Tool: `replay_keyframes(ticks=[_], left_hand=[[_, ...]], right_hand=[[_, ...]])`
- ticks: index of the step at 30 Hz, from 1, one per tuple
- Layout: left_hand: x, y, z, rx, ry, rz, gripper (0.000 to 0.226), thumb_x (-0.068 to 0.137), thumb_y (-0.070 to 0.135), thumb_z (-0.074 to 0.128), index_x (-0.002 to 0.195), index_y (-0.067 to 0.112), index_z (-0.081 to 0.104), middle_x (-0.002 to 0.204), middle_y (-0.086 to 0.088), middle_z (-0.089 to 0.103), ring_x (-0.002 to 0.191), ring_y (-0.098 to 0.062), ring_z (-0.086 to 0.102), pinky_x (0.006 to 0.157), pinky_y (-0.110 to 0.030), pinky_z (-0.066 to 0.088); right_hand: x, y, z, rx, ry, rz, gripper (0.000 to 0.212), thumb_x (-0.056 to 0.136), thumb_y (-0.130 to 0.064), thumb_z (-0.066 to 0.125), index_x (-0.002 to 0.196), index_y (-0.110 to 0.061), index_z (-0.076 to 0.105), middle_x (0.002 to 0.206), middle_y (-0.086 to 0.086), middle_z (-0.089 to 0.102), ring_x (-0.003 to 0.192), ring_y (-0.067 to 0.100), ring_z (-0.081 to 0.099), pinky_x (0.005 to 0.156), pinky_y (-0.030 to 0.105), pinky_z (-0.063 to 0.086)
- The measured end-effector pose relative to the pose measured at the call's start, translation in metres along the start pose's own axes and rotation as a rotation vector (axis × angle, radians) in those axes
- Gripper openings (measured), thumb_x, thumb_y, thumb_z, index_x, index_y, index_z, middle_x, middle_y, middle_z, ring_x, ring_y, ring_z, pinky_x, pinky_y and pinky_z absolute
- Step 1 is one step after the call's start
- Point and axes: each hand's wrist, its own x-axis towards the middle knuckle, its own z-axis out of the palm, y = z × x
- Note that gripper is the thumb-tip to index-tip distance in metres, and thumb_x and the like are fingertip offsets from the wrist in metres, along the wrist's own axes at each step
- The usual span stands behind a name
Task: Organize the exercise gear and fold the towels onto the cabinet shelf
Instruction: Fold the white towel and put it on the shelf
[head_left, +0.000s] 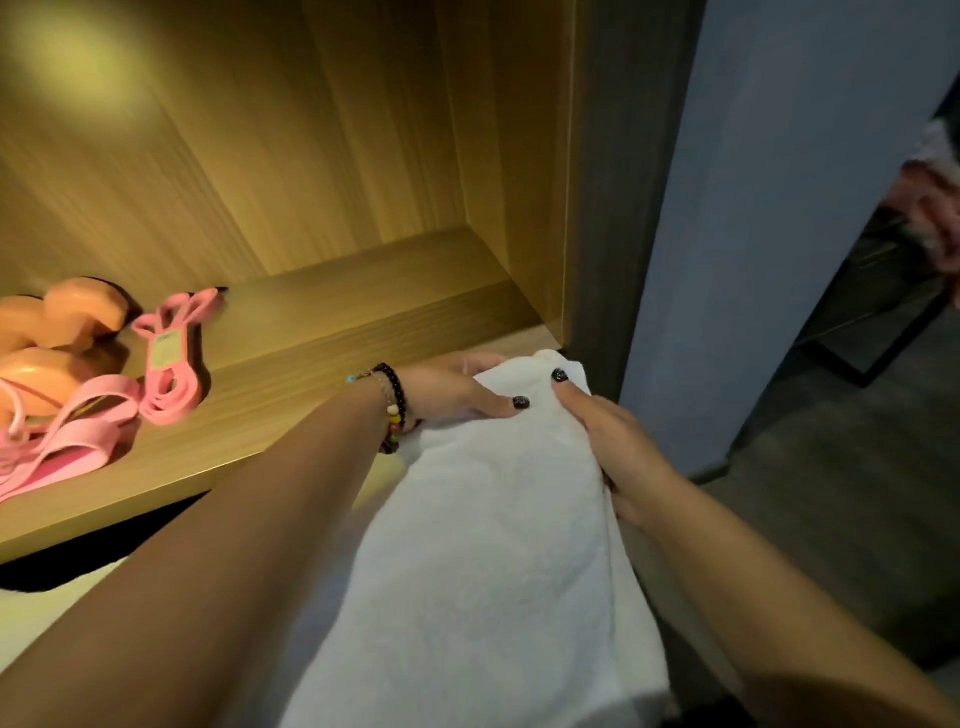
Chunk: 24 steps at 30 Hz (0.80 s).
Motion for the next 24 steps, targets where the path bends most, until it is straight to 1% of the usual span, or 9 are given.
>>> replay_keyframes(ticks=[2,5,7,9,12,15,18,21,24], left_hand=[[0.002,-0.005,0.0,-0.157,-0.002,0.083,0.048,0.073,0.002,0.06,0.12,0.009,0.054,0.104,-0.003,0.065,0.091,-0.011,0.067,0.081,-0.022,0.054],[-0.001,-0.008,-0.004,-0.219,0.098,0.214,0.036,0.073,-0.004,0.059,0.106,0.01,0.056,0.095,-0.004,0.061,0.082,-0.009,0.064,0.074,-0.018,0.052],[-0.002,-0.009,-0.003,-0.218,0.285,0.282,0.03,0.079,-0.015,0.059,0.097,0.008,0.061,0.09,-0.004,0.062,0.08,-0.009,0.062,0.072,-0.015,0.051],[-0.004,-0.01,0.002,-0.214,0.435,0.311,0.026,0.083,-0.017,0.055,0.089,0.007,0.064,0.083,-0.003,0.065,0.073,-0.007,0.062,0.066,-0.012,0.049],[-0.006,-0.013,0.005,-0.203,0.525,0.304,0.018,0.084,-0.009,0.061,0.083,0.008,0.067,0.074,-0.001,0.066,0.066,-0.007,0.061,0.064,-0.015,0.049],[-0.009,-0.009,0.005,-0.32,0.583,0.328,0.013,0.086,0.003,0.067,0.075,0.007,0.061,0.066,0.0,0.065,0.06,-0.008,0.06,0.06,-0.017,0.05],[-0.012,-0.005,0.015,-0.298,0.589,0.368,0.012,0.091,0.003,0.061,0.082,0.01,0.058,0.073,-0.001,0.067,0.062,-0.011,0.062,0.06,-0.023,0.053],[-0.017,0.001,0.024,-0.118,0.536,0.367,0.035,0.093,-0.008,0.047,0.106,0.022,0.059,0.097,-0.007,0.067,0.077,-0.016,0.064,0.068,-0.03,0.054],[-0.024,0.013,0.027,0.023,0.486,0.354,0.059,0.093,-0.01,0.042,0.124,0.039,0.056,0.105,-0.003,0.07,0.088,-0.024,0.062,0.08,-0.039,0.051]], right_hand=[[0.0,-0.007,0.001,-0.089,0.101,-0.064,0.03,0.091,-0.043,0.059,0.105,-0.017,0.063,0.098,0.003,0.07,0.092,0.021,0.066,0.084,0.039,0.054],[-0.001,-0.012,0.005,-0.174,0.258,-0.214,0.024,0.091,-0.03,0.06,0.095,-0.007,0.06,0.088,0.01,0.064,0.08,0.024,0.059,0.069,0.034,0.048],[-0.004,-0.013,0.009,-0.184,0.322,-0.288,0.021,0.092,-0.028,0.059,0.095,-0.007,0.058,0.088,0.007,0.063,0.083,0.026,0.06,0.07,0.036,0.051],[-0.004,-0.01,0.014,-0.139,0.348,-0.268,0.019,0.093,-0.028,0.057,0.097,-0.009,0.059,0.09,0.005,0.064,0.088,0.026,0.061,0.075,0.038,0.054],[-0.002,0.0,0.011,-0.024,0.205,-0.077,0.023,0.089,-0.038,0.063,0.1,-0.018,0.063,0.1,0.005,0.067,0.096,0.026,0.063,0.089,0.048,0.053],[-0.006,0.016,0.004,0.034,-0.123,0.148,0.057,0.063,-0.061,0.076,0.109,-0.029,0.067,0.111,0.001,0.071,0.107,0.027,0.065,0.098,0.053,0.048],[-0.012,0.028,-0.007,-0.024,-0.303,0.174,0.069,0.056,-0.058,0.081,0.116,-0.028,0.063,0.11,-0.001,0.071,0.107,0.025,0.066,0.098,0.05,0.048],[-0.019,0.026,-0.012,-0.14,-0.296,0.109,0.074,0.051,-0.056,0.085,0.118,-0.034,0.06,0.112,-0.004,0.071,0.106,0.024,0.066,0.096,0.053,0.049],[-0.03,0.016,-0.012,-0.223,-0.231,0.043,0.065,0.06,-0.057,0.083,0.116,-0.037,0.059,0.114,-0.006,0.069,0.106,0.022,0.065,0.095,0.051,0.05]])
